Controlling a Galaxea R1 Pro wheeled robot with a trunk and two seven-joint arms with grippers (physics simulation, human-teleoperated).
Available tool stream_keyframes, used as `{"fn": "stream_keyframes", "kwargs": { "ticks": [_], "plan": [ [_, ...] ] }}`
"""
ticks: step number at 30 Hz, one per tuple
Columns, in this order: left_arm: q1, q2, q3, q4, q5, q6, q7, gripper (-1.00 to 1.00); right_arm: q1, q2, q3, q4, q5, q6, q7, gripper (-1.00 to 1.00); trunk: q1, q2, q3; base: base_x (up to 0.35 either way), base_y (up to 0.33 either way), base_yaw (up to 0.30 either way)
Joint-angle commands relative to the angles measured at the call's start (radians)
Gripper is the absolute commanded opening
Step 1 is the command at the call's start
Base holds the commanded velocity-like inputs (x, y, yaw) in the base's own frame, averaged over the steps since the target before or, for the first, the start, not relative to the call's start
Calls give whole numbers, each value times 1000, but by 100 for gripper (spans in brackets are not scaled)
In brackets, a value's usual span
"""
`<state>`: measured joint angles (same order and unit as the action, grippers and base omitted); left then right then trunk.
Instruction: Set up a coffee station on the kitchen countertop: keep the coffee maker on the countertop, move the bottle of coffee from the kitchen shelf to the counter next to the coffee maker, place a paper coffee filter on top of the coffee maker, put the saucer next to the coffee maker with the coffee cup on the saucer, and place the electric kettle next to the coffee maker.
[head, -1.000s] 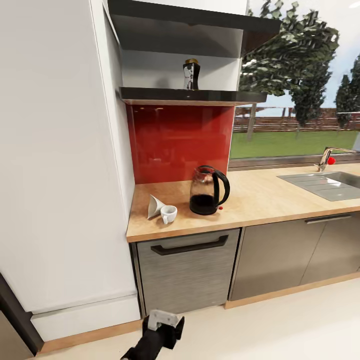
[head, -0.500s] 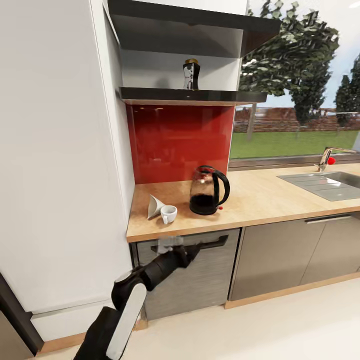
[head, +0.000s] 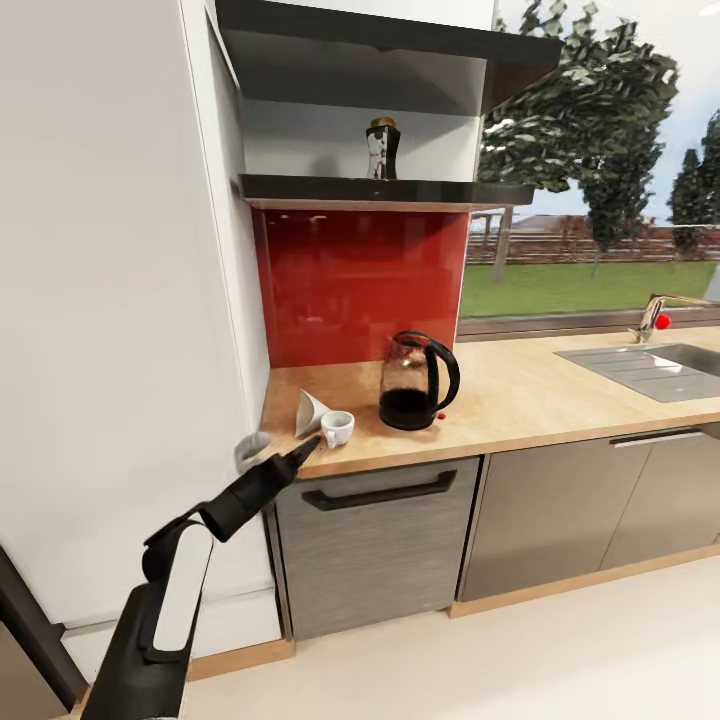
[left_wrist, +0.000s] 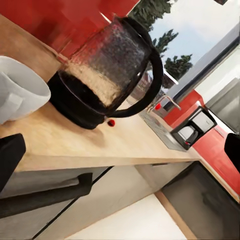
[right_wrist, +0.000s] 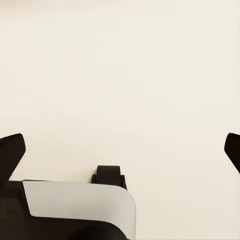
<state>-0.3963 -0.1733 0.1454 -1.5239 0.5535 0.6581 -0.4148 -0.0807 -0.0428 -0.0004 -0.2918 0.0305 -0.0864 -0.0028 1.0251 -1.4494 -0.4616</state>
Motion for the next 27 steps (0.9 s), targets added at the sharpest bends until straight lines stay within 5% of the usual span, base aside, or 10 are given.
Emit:
{"fn": "stream_keyframes", "kwargs": {
  "ticks": [1, 8, 27],
  "plan": [
    [-1, -1, 23, 1, 4, 9, -5, 100, -1, 0, 0, 1, 3, -13, 0, 100, 0, -1, -1, 0, 0, 0],
    [-1, -1, 54, 6, 30, 9, -8, 100, -1, 0, 0, 2, 3, -29, 0, 100, 0, -1, -1, 0, 0, 0],
    [-1, -1, 55, 7, 36, 7, -9, 100, -1, 0, 0, 2, 3, -30, 0, 100, 0, -1, -1, 77, -6, 0]
  ]
}}
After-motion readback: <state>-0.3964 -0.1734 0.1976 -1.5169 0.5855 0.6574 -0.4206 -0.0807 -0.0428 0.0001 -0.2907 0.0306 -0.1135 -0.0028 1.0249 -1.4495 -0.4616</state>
